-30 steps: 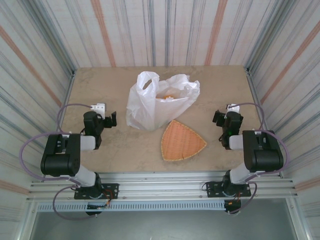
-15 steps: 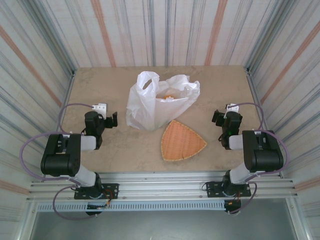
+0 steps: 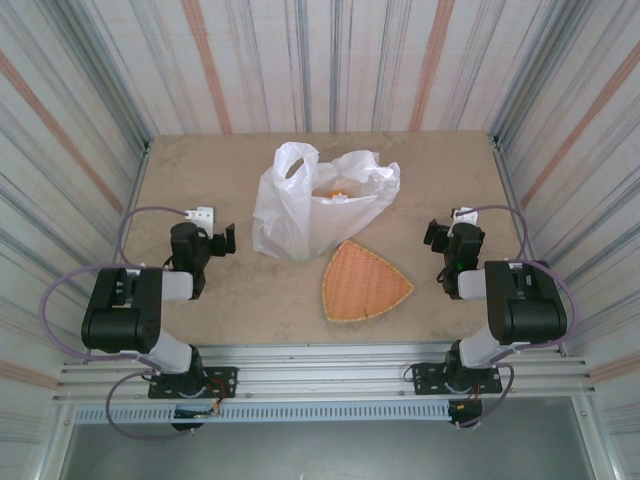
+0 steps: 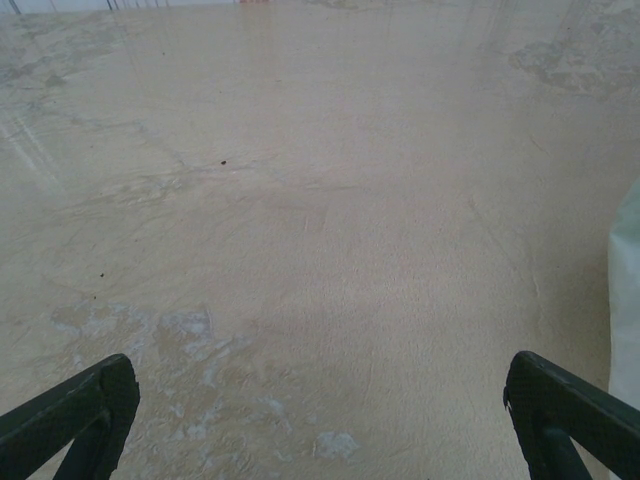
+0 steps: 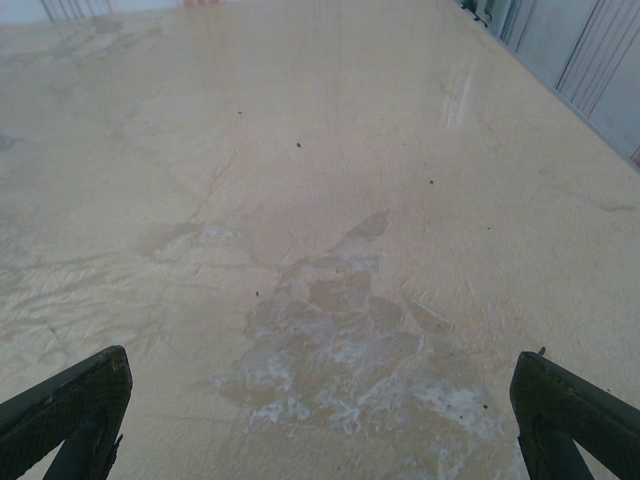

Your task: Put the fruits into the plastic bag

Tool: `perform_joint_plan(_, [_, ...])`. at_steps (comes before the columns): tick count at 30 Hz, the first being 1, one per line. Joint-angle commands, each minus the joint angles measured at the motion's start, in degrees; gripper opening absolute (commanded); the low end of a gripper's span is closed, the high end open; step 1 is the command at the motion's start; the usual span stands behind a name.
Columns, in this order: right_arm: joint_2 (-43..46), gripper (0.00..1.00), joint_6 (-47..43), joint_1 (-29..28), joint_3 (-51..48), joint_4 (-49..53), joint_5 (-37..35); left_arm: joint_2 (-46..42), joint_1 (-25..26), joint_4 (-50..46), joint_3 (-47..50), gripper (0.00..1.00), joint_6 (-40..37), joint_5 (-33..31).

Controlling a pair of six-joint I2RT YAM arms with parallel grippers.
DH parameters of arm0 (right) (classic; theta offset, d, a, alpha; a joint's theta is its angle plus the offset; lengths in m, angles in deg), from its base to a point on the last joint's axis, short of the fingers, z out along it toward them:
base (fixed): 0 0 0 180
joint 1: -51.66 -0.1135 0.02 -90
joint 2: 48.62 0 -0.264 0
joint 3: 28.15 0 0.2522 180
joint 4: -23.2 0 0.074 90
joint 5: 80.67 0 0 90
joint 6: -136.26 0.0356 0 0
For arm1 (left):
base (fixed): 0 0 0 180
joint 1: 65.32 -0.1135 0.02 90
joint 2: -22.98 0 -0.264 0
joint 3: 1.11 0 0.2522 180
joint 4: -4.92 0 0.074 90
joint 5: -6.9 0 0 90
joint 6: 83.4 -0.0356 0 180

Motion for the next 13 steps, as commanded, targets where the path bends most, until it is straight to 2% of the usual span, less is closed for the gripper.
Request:
perform_joint_plan(1, [0.0, 0.99, 1.0, 0.1, 1.0, -0.6, 0.5, -1.0, 0.4, 0.2, -0.4, 0.99, -1.6, -1.0])
perform_joint_plan(13, [0.0, 0.99, 1.0, 0.1, 1.0, -0.6, 0.5, -0.9, 0.3, 0.2, -0.5, 0.99, -1.6, -1.0])
